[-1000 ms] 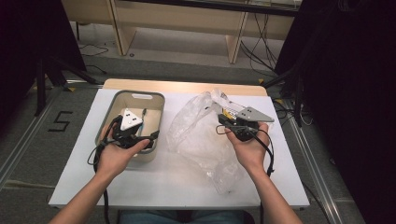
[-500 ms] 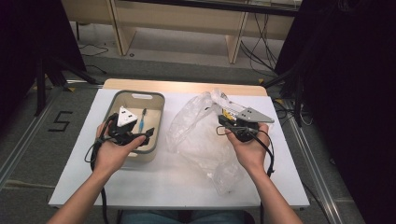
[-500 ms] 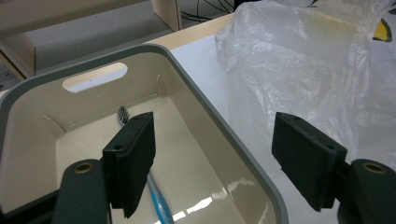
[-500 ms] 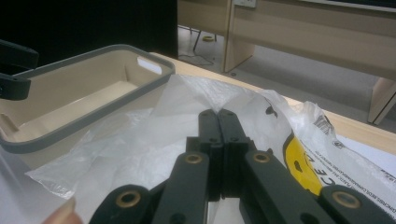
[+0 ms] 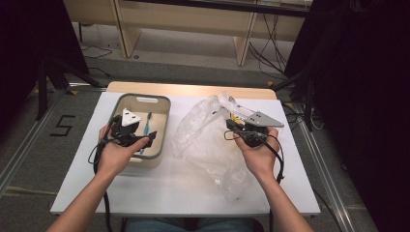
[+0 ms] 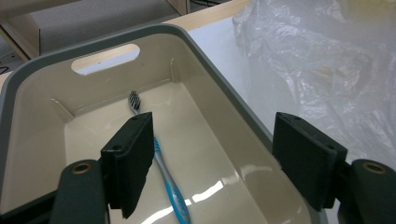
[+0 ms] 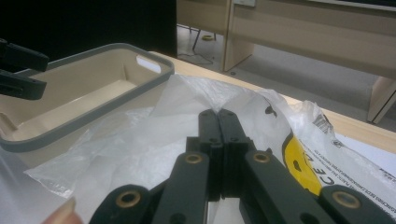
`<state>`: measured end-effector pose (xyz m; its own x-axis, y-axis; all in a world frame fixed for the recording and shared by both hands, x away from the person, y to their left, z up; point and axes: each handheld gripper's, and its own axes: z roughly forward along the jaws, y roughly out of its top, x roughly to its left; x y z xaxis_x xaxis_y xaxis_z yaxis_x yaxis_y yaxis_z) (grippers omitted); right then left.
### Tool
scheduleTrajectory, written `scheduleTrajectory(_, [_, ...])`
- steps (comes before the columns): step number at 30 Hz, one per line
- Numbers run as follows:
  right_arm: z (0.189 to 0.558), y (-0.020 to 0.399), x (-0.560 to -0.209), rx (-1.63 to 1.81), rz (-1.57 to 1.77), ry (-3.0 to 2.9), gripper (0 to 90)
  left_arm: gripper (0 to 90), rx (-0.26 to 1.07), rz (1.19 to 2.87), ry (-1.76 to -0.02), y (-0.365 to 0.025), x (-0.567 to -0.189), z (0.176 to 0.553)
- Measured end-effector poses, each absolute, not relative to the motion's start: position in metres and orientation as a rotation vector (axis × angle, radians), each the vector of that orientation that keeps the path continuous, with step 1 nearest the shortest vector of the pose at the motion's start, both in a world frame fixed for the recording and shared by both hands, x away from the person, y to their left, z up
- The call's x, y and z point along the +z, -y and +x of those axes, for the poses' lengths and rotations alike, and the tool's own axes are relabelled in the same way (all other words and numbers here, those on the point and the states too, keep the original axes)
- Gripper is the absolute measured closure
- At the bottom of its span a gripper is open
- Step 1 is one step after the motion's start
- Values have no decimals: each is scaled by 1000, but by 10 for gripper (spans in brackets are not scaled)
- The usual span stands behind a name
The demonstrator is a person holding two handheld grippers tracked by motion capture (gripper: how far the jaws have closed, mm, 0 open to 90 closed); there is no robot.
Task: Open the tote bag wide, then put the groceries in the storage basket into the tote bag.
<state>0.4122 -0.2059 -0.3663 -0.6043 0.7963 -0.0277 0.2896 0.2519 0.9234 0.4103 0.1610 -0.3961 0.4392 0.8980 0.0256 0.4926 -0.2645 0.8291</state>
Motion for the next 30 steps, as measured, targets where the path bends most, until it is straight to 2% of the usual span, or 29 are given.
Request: scheduleTrajectory(30, [412, 203, -366, 1334, 984, -2037, 900, 310, 633, 1914, -1201, -168, -397, 419])
